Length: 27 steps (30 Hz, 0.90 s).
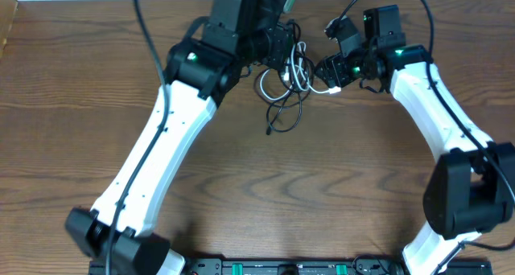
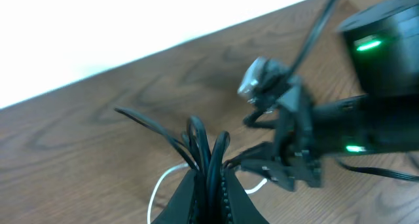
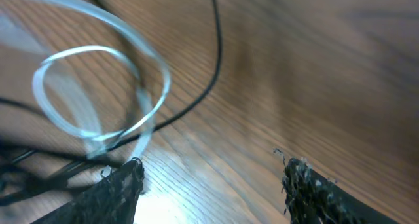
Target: Untangle cables
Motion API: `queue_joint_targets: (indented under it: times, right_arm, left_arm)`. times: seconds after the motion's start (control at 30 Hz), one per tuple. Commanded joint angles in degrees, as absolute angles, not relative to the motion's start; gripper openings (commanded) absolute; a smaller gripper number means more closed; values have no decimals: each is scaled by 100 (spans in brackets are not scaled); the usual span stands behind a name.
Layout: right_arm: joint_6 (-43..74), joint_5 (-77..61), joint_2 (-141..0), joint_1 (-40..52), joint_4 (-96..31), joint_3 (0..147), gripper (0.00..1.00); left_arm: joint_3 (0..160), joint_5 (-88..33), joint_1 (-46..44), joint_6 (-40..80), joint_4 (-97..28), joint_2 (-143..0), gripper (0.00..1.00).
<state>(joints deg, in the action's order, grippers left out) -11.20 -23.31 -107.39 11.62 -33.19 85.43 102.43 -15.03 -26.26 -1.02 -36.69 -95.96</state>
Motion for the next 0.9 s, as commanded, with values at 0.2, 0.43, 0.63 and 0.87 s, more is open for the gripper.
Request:
queue_joint_targets:
  times: [0.2, 0.43, 0.63, 0.87]
  right_arm:
    - [-1037, -3382, -10715, 1210, -3188, 8525, 68]
    - [-1223, -3450, -10337, 1210, -3192, 8525, 69]
    - [-1249, -3586, -10167, 1210, -3192, 8525, 70]
    - [-1253, -3983, -10160, 1260, -3170, 8525, 69]
  left_arm:
    - [10261, -1385, -2606, -276, -3667, -9161, 8]
    - [10261, -1319, -2606, -298, -3673, -9164, 8]
    - [10261, -1321, -2606, -296, -3673, -9164, 8]
    - [10261, -1319, -2606, -301, -3673, -9172, 8]
